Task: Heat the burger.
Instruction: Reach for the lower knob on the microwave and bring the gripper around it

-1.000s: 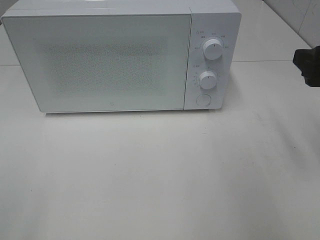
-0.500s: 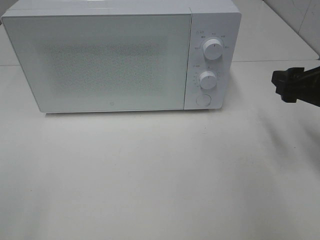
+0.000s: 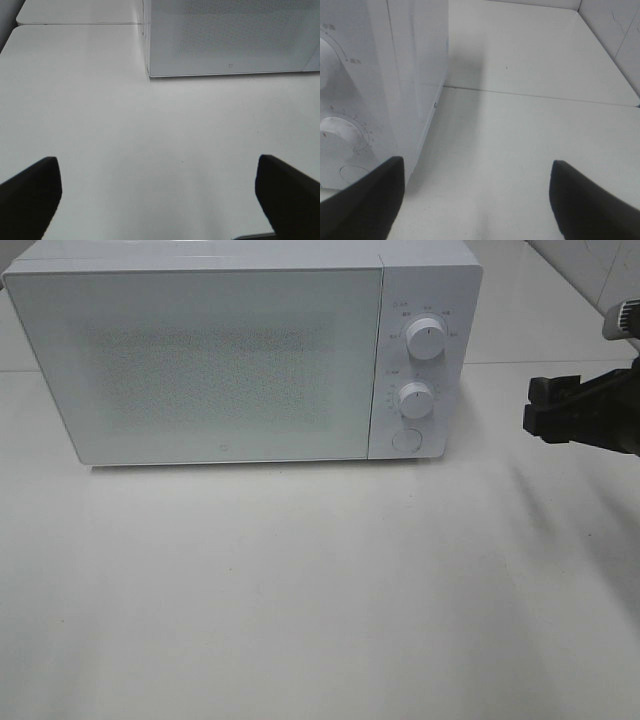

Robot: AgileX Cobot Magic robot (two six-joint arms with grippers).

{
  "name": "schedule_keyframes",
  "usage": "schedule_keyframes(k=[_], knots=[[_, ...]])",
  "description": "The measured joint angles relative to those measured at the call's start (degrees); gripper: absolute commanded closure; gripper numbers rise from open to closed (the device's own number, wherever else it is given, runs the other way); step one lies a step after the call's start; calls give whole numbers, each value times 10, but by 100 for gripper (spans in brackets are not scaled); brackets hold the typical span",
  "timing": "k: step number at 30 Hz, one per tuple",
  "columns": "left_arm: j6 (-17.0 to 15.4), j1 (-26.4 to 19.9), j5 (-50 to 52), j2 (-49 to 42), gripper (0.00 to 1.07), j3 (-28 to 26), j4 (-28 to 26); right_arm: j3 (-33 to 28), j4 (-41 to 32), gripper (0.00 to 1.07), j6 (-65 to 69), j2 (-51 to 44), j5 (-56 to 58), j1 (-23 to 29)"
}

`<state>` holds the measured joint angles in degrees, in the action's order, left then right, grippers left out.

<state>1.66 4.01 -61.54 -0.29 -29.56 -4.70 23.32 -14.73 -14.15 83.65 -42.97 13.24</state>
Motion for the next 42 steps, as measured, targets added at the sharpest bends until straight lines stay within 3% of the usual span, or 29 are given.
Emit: schedule_keyframes(k=[4,12,24,32,42], knots=[[0,0,0,0,9,0,0,0,-61,28,-32,0,-26,52],[0,0,0,0,9,0,0,0,-111,22,-40,2,-38,120],[0,0,0,0,9,0,0,1,-253,23,-54,113,-169,252],[0,0,0,0,9,0,0,3,-310,25,-53,149,-238,293],[0,0,0,0,9,0,0,42,-320,26,-41,183,-257,293]])
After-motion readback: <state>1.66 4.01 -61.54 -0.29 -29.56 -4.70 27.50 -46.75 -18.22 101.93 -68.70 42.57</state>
